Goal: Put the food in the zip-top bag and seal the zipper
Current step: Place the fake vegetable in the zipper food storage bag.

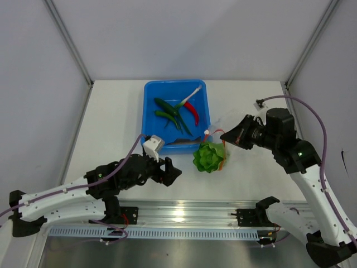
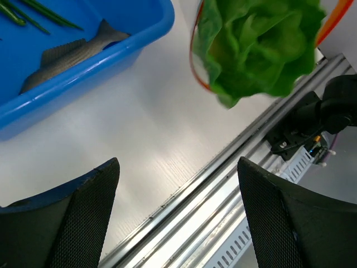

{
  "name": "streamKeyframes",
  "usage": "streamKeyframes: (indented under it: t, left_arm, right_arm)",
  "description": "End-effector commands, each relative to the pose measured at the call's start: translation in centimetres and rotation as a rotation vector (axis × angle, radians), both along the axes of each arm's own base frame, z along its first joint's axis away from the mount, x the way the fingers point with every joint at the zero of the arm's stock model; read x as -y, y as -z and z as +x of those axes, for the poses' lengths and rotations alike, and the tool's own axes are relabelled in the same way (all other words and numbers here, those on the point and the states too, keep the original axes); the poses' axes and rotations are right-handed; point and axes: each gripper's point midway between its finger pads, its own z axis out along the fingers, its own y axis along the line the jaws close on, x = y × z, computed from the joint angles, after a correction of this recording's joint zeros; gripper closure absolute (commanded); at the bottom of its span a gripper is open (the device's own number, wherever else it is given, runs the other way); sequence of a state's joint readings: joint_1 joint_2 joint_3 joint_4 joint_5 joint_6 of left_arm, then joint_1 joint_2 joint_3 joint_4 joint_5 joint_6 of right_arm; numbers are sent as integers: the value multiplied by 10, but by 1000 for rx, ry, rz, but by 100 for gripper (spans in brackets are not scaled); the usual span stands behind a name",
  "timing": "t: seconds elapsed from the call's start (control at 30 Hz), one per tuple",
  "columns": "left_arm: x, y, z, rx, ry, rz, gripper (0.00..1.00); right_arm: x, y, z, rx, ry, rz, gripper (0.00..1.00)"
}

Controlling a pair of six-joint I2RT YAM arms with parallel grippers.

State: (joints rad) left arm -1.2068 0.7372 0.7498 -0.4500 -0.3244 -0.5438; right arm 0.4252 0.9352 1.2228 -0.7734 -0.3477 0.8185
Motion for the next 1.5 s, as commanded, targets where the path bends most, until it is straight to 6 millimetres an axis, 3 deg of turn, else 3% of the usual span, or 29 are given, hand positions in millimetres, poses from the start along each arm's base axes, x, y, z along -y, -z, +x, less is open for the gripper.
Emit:
streamKeyframes:
  t: [0.0,0.07,0.13,0.17,0.23,0.3,0.37,0.4,0.47,0.5,0.53,0.57,0.6,0.67,0.7,0.77,0.8,0.9,0.93,0.97,1.17,1.37,1.47]
  left_arm:
    - [15,-16,-8,-19,76,-69,12]
    - [19,-5,-6,-43,66,-27,12]
    - [26,-1,-5,-51,73,-46,12]
    - [27,16,-7,-71,79,-30,12]
    - [35,28,-13,-94,131,-41,14]
    - [41,30,-12,-97,146,-74,14]
    - [44,34,-14,-121,165,-76,14]
    - [45,31,-12,-126,165,-81,14]
    - [44,29,-14,-123,177,-80,14]
    - [43,30,-15,-123,175,-79,14]
    - [41,26,-15,-118,173,-95,14]
    - [40,24,-15,-113,172,-103,14]
    - [40,23,-15,-110,173,-108,14]
    - [39,20,-13,-97,168,-108,14]
    - [39,21,-12,-96,165,-102,13]
    - [39,21,-8,-96,148,-80,13]
    - [38,26,-7,-108,139,-61,13]
    - [40,33,-10,-125,157,-57,14]
    - [42,37,-12,-127,165,-73,14]
    - [44,37,-14,-135,184,-87,14]
    - [59,31,-14,-143,229,-94,15]
    - [54,37,-1,-131,159,-64,15]
    - [50,36,0,-129,145,-111,15]
  right_arm:
    - [-21,35,-11,-145,-125,23,100]
    - [-4,28,-4,-97,-73,-67,100]
    - [6,3,-2,-50,-60,-43,100]
    - [5,-19,-4,-2,-89,-1,100]
    - [9,-40,-7,35,-106,61,100]
    - [13,-4,-2,-37,-43,18,100]
    - [6,43,-10,-190,-102,6,100]
    - [7,46,-15,-211,-132,8,100]
    - [22,4,-10,-85,-77,1,100]
    - [31,-57,-10,84,-43,5,100]
    - [41,-67,-16,89,-32,-45,100]
    - [45,-71,-8,76,-18,-82,100]
    - [52,-71,-6,76,7,-123,100]
    - [51,-34,-8,3,5,-128,100]
    - [40,33,2,-117,-31,-92,100]
    - [23,76,-8,-256,-88,23,100]
    - [23,82,-11,-279,-97,32,100]
    - [34,27,-1,-125,-47,-19,100]
    - [36,-13,0,-27,-40,-20,100]
    - [38,-21,1,-10,-40,-40,100]
    - [29,15,-10,-128,-88,18,100]
    - [23,-21,-11,-57,-127,56,100]
    - [21,-16,-11,-79,-121,79,100]
